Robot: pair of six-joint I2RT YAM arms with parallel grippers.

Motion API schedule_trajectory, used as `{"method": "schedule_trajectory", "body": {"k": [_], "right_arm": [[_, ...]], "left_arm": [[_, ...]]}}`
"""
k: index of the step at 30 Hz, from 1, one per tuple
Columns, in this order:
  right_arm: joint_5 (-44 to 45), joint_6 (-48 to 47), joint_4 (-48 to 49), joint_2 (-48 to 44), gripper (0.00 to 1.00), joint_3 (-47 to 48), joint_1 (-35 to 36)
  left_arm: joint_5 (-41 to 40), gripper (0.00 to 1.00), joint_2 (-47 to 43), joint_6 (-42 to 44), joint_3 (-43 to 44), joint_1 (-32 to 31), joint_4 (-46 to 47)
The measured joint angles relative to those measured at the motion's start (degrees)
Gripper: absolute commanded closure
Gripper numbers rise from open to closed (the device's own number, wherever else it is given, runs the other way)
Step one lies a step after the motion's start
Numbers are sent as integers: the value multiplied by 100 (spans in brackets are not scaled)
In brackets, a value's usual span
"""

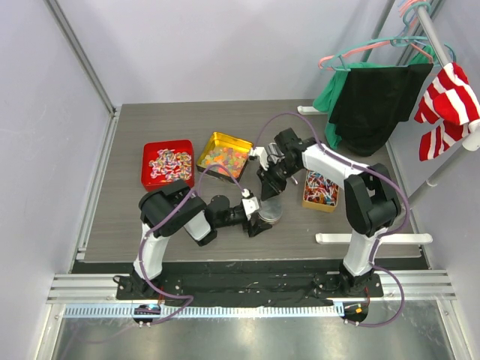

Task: Pack the candies
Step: Screw the bottle lid onto the packing bottle.

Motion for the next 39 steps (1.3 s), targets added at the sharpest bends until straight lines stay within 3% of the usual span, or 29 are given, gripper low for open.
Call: {"method": "schedule_trajectory", "body": {"k": [39], "right_arm": [[133,-262,846,-1375,86,-1685,-448]], "left_arm": [[315,100,7,-2,13,-70,-28]]}}
